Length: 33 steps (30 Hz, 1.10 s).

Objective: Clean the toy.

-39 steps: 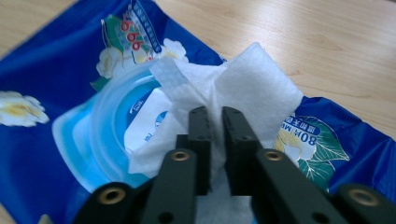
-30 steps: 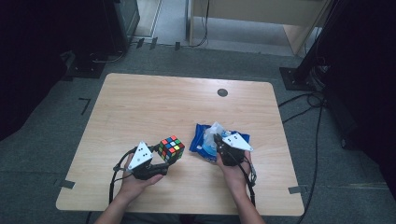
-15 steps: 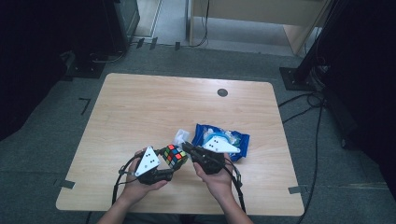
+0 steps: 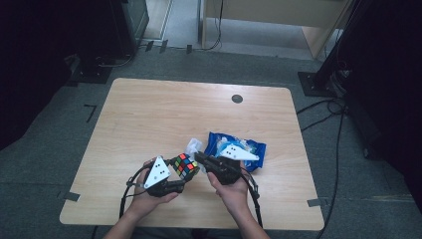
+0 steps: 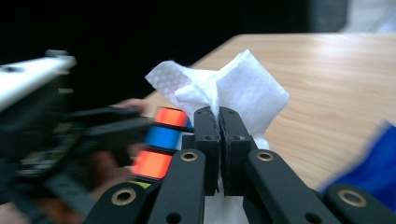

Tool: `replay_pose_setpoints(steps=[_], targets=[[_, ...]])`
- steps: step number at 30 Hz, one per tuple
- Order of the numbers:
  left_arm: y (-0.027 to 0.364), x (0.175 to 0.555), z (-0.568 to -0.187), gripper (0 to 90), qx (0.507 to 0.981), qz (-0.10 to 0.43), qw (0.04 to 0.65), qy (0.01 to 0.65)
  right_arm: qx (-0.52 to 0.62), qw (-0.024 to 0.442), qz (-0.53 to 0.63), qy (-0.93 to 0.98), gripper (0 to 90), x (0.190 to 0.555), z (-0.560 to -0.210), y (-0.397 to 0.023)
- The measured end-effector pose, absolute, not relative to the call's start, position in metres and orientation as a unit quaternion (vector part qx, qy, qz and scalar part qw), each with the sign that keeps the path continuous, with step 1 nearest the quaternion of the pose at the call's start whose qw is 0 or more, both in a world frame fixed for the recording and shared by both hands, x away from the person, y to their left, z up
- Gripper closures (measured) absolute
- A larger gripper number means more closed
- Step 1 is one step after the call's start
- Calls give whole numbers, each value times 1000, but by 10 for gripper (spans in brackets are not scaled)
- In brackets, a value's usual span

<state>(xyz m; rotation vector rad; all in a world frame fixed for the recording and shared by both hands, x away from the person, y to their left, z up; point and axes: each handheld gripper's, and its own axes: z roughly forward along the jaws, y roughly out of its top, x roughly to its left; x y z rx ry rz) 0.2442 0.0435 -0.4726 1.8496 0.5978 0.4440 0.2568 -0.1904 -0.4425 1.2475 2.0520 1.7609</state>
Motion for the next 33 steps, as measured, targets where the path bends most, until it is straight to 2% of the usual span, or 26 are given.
replay_pose_setpoints(steps=[6,14,17,29,33], targets=[[41,245,-474,340,782,183,540,252,402,102,584,698,876,249,-438,-180],[44,244,-472,340,778,186,545,252,373,70,606,699,875,242,-430,-171],[47,246,-471,340,773,184,549,259,388,79,599,696,876,248,-434,-180],[63,253,-465,340,754,183,565,281,493,174,548,653,873,274,-449,-247],[63,253,-465,340,754,184,565,281,516,196,524,649,797,279,-458,-256]])
